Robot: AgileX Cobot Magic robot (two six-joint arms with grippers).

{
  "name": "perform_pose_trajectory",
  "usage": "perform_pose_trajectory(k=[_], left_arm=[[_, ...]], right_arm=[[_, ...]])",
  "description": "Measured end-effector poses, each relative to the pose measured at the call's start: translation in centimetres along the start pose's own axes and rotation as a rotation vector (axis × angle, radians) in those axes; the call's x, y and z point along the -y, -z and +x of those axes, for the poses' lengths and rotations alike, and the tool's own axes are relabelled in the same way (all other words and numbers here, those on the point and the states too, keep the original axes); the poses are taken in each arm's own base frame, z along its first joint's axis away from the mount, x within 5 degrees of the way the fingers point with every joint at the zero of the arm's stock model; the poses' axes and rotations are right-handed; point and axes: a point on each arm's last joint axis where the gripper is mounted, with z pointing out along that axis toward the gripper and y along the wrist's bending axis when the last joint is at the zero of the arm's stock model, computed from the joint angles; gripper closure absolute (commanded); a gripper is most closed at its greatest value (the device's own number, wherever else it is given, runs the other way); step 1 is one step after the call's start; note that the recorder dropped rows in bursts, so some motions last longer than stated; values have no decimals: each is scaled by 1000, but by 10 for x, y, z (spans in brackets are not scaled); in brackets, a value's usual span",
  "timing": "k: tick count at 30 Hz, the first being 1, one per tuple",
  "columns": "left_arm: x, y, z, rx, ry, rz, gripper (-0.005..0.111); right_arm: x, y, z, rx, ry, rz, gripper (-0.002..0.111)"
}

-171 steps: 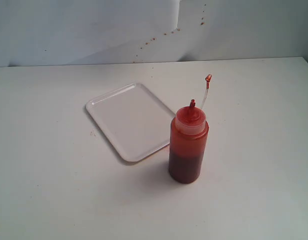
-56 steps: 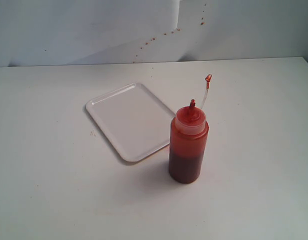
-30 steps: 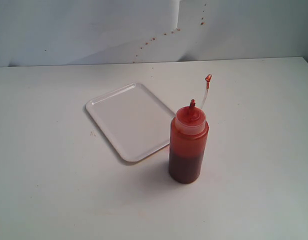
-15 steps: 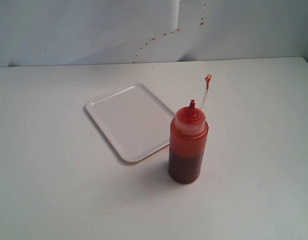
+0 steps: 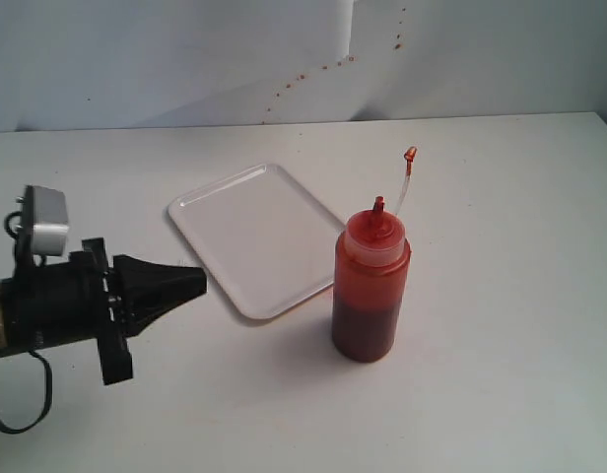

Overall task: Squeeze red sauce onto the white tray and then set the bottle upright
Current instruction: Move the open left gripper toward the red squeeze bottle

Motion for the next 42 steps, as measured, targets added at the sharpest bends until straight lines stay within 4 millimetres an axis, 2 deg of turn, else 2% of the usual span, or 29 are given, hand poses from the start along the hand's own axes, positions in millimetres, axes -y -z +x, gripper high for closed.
perform_pose_trajectory(k=[5, 8, 13, 25, 30, 32, 35, 37, 42], left_arm=[[-10, -34, 26, -74, 67, 94, 107], [-8, -46, 30, -88, 55, 134, 107], [-6, -48, 29, -85, 2, 145, 107], [-6, -48, 29, -85, -4, 145, 107], [-6, -48, 29, -85, -4, 145, 102], [-6, -48, 29, -85, -4, 145, 97], [-6, -48, 29, -85, -9, 145, 80], [-7, -48, 29, -81, -10, 140, 65], [-7, -48, 29, -79, -13, 137, 14]], right_arm=[[0, 0, 0, 0, 0, 0, 108], [0, 0, 0, 0, 0, 0, 108], [0, 0, 0, 0, 0, 0, 108], [0, 0, 0, 0, 0, 0, 108], [0, 0, 0, 0, 0, 0, 108], [0, 0, 0, 0, 0, 0, 108], [0, 0, 0, 0, 0, 0, 108], [0, 0, 0, 0, 0, 0, 108], [0, 0, 0, 0, 0, 0, 108]])
